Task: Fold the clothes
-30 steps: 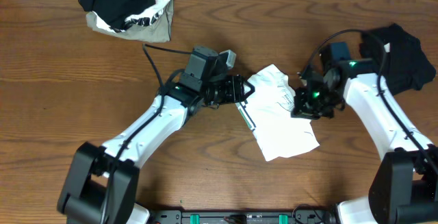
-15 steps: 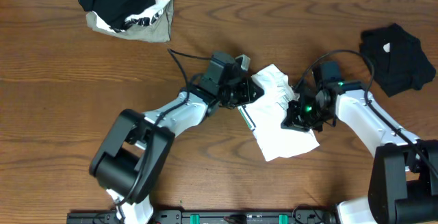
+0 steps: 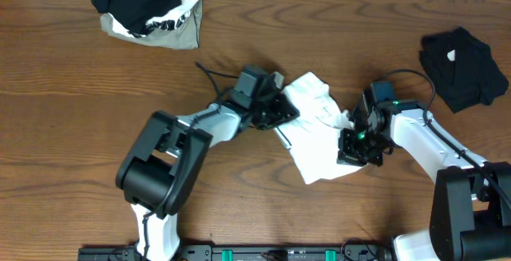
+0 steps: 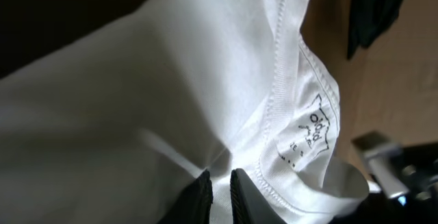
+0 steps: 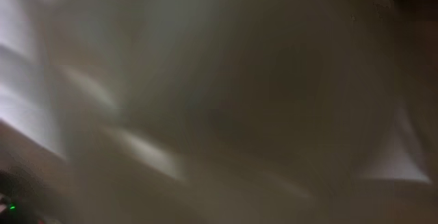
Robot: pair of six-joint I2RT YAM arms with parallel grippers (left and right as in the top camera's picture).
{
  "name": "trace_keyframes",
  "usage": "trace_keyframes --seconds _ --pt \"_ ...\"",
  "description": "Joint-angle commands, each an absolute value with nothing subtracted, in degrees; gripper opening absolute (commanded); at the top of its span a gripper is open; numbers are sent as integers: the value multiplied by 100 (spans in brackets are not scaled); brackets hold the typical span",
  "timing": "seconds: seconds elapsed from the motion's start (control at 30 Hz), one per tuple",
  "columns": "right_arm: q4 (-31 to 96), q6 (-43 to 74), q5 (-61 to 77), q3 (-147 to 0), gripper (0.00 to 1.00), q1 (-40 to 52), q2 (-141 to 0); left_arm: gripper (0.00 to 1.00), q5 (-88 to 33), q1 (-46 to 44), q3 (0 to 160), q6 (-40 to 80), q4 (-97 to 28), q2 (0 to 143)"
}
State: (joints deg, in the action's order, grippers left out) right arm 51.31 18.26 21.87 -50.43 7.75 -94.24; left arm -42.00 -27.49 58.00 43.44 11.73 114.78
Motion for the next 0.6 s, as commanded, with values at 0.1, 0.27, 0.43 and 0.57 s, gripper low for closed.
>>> trace_keyframes --seconds 0.1,0.27,0.43,0.57 --pt "5251 2025 1457 -5006 1 773 -9430 15 -3999 -2075 5841 4045 779 11618" --pt "4777 1815 2182 -5033 1 749 -9275 15 -4202 -1942 5841 3922 646 11616" --pt "3658 1544 3380 -5033 5 786 -8952 15 -4206 -1946 5841 3929 648 11616" --pt "3155 1588 3328 -5026 11 904 -9166 16 -4270 -1946 5841 3931 650 11616"
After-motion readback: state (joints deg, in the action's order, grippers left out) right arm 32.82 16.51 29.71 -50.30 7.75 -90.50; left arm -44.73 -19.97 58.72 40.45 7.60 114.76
